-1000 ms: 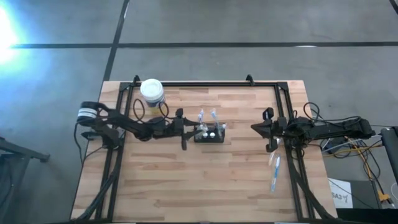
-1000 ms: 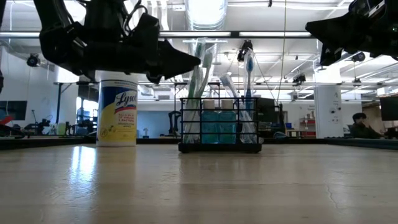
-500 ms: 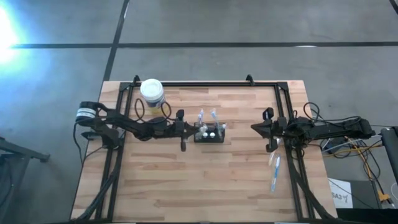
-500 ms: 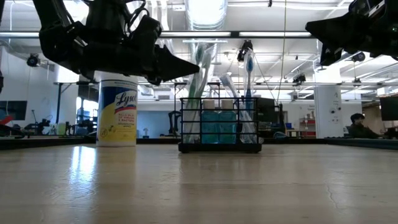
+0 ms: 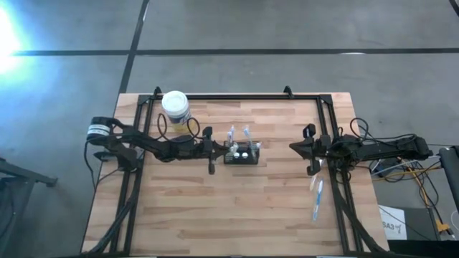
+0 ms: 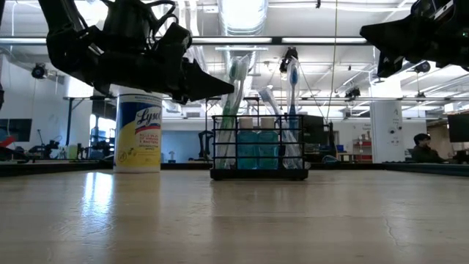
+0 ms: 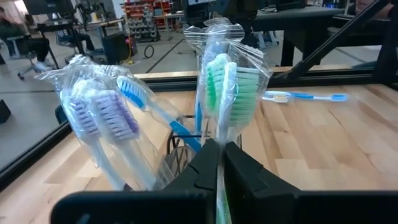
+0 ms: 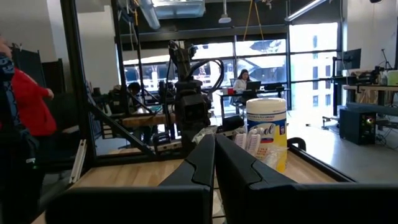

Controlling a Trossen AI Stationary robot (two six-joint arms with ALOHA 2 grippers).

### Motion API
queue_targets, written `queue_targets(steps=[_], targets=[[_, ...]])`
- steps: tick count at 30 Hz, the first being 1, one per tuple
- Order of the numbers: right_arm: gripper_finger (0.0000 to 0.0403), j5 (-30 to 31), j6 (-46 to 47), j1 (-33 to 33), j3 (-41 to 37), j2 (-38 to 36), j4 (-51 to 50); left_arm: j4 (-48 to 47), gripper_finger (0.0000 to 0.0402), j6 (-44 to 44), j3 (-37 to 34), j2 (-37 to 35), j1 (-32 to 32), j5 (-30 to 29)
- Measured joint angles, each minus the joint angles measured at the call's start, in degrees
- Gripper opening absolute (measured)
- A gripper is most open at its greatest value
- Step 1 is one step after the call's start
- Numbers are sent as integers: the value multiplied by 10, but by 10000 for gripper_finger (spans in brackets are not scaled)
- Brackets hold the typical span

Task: Pick & Place toothbrushing station
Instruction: Put the green toothbrush into the wire organizer, then put the blue toothbrush into the wire organizer

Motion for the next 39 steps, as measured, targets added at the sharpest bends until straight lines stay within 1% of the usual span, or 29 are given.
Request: queue_targets(steps=[3, 5, 13, 15, 17, 19, 21, 23, 25, 27, 30, 33, 36, 37, 39], targets=[[11, 0, 0, 0, 0, 0, 0, -9, 34, 2, 2, -8, 1, 23], [11, 0, 1, 0, 0, 0, 0, -12, 60, 4, 2, -14, 0, 37], [11, 0, 2, 0, 0, 0, 0, -54, 198, 10, 1, -74, 0, 43], [11, 0, 2, 0, 0, 0, 0, -66, 229, 10, 1, -101, 0, 43], [11, 0, 2, 0, 0, 0, 0, -97, 253, 11, -1, -137, 0, 42], [11, 0, 2, 0, 0, 0, 0, -144, 267, 14, -1, -186, -1, 42], [11, 0, 2, 0, 0, 0, 0, -210, 271, 15, 2, -247, -3, 42], [11, 0, 2, 0, 0, 0, -1, -287, 265, 15, 5, -310, -6, 43], [11, 0, 2, 0, 0, 0, -2, -368, 248, 20, 5, -375, -8, 43], [11, 0, 2, 0, 0, 0, -2, -439, 222, 22, 5, -437, -8, 43], [11, 0, 2, 0, 0, 0, -2, -525, 167, 21, 0, -523, -9, 43], [11, 0, 2, 0, 0, 0, -3, -572, 97, 15, -17, -598, -9, 43], [11, 0, 2, 0, 0, 0, -3, -584, 26, 6, -50, -656, -9, 43], [11, 0, 2, 0, 0, 0, -3, -583, 14, 4, -63, -675, -9, 43], [11, 0, 2, 0, 0, 0, -3, -576, 10, 3, -94, -710, -10, 43]])
